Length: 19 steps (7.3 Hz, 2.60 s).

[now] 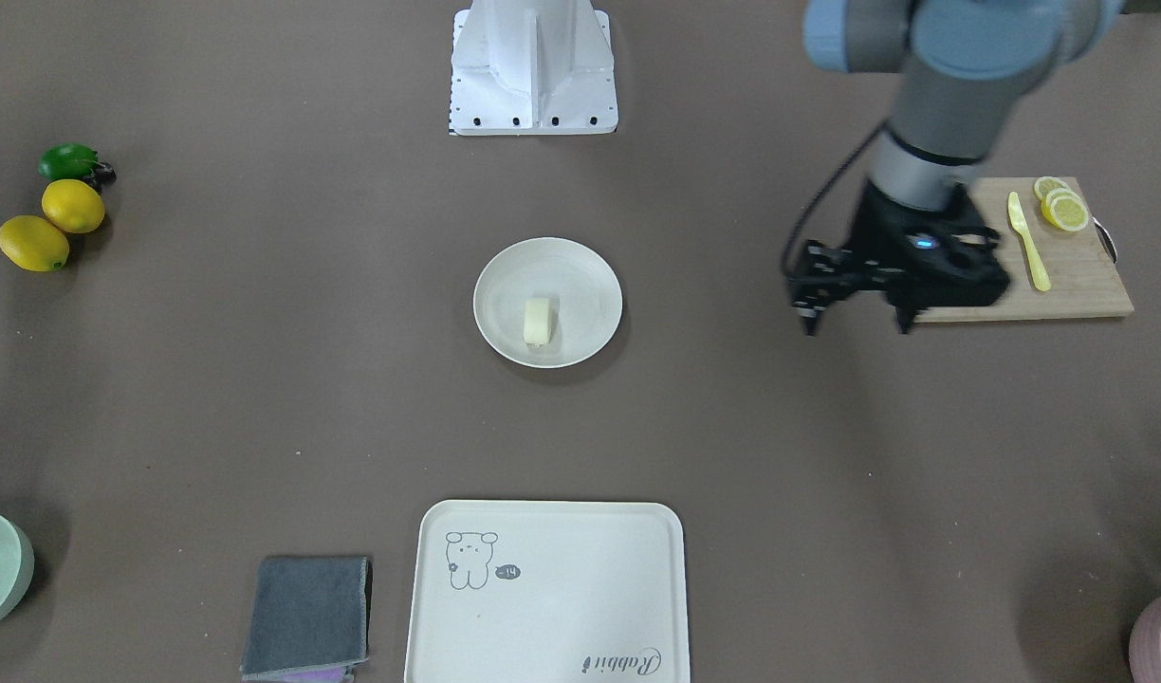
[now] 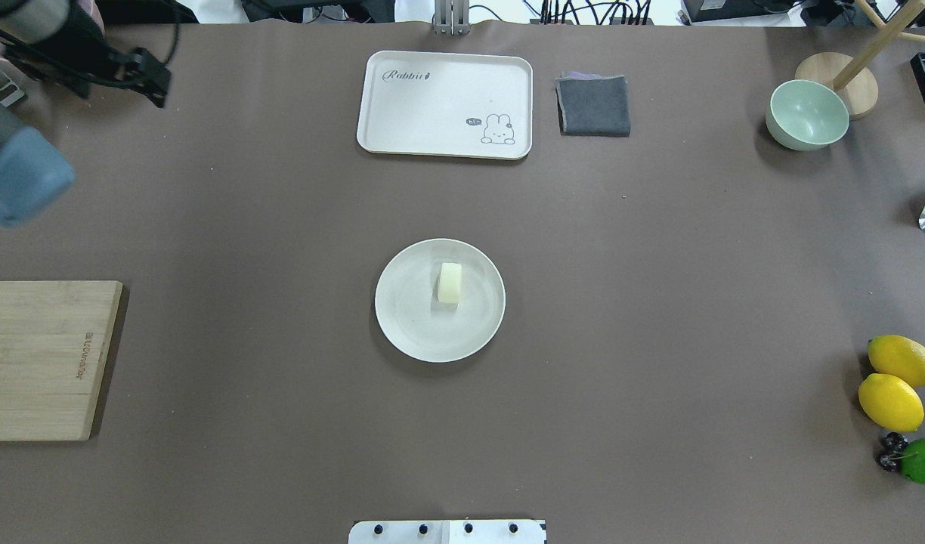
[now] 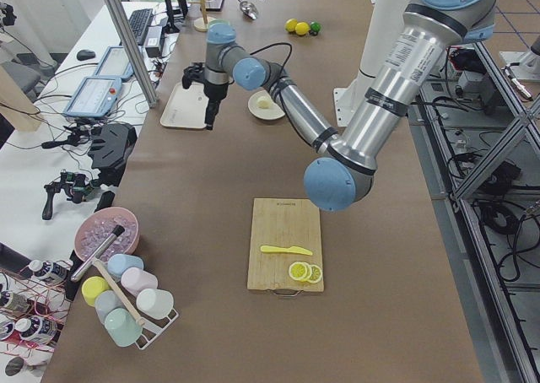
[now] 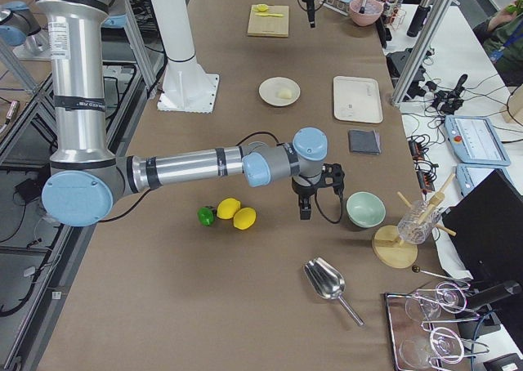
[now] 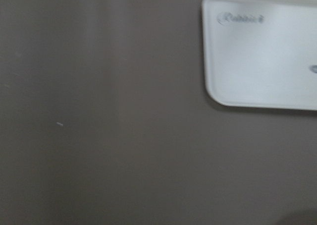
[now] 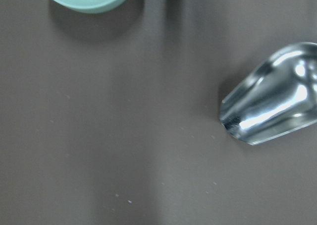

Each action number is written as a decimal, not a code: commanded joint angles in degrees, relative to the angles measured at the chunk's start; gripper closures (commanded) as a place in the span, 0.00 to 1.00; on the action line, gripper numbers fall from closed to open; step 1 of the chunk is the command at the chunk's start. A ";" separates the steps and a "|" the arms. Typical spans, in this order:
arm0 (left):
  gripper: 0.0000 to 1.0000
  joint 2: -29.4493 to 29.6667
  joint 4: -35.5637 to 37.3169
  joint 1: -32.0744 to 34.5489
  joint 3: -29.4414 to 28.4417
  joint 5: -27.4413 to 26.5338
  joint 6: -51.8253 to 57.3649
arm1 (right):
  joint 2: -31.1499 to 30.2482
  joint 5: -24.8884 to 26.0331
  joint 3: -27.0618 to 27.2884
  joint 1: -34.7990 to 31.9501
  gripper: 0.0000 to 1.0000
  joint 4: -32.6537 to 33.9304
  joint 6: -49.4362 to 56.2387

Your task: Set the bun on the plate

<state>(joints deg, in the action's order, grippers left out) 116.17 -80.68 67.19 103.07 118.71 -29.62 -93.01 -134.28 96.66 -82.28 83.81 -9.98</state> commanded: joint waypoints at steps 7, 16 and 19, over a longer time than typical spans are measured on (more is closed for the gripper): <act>0.02 -12.46 -15.02 22.71 -20.79 14.44 34.34 | 6.25 -2.39 -3.67 -12.82 0.00 14.71 15.70; 0.02 -17.11 -15.21 23.59 -19.22 13.65 34.28 | 5.47 -1.69 -3.67 -11.33 0.00 15.25 10.79; 0.02 -17.11 -15.03 23.68 -19.22 13.65 34.19 | 5.21 -1.77 -3.76 -11.07 0.00 14.89 10.86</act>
<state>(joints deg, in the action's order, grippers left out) 99.05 -95.79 90.80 83.85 132.37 4.60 -87.70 -135.97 92.94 -93.47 98.85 0.97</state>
